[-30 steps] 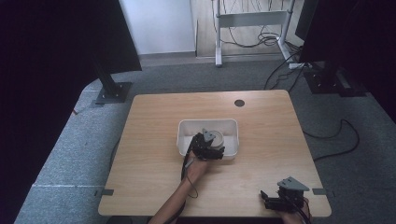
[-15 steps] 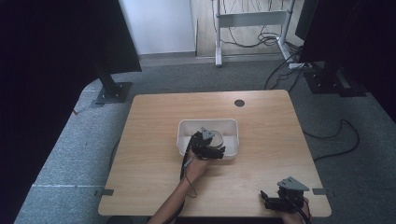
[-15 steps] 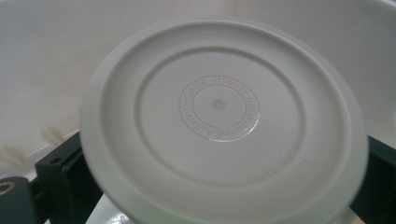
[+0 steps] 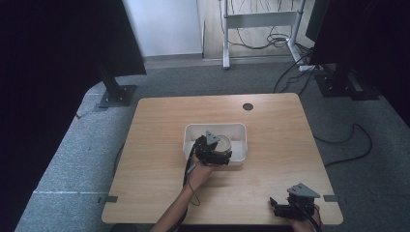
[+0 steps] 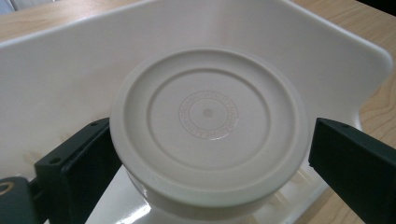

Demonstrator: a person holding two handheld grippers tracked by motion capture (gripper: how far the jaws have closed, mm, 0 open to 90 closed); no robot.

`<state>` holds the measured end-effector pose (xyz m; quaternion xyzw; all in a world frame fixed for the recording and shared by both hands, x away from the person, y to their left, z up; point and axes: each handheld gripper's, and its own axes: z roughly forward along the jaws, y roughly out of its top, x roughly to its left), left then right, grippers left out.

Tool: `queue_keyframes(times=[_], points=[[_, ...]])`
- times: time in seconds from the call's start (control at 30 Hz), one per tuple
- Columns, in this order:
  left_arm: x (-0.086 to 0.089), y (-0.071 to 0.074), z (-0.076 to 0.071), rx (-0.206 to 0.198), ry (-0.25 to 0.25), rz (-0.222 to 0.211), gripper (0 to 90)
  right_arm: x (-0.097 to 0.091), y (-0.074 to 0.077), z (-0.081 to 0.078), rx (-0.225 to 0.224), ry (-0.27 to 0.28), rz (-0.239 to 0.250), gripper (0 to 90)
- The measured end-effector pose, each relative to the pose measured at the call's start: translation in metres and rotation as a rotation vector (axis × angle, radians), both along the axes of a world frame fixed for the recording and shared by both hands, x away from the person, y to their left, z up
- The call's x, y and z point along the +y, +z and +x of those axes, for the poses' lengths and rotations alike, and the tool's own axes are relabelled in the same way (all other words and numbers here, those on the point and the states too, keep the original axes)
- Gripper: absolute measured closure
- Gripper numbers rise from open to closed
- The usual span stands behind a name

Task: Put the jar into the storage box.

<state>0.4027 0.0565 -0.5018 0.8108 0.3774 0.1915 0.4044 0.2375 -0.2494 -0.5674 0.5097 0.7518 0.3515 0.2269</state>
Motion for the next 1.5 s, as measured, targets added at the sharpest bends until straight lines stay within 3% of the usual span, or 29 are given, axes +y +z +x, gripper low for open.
queue_keyframes(times=[0.33,1.1,1.5], points=[[0.003,0.008,-0.007,-0.017,-0.014,0.021,3.0,0.000,0.000,0.000,-0.001,0.000,0.000,0.0],[0.013,0.022,-0.031,-0.066,-0.093,0.010,4.1,0.000,0.000,0.000,-0.002,0.000,0.000,0.0],[0.029,0.022,-0.037,-0.067,-0.104,0.014,4.7,0.000,0.000,0.000,-0.002,0.000,0.000,0.0]])
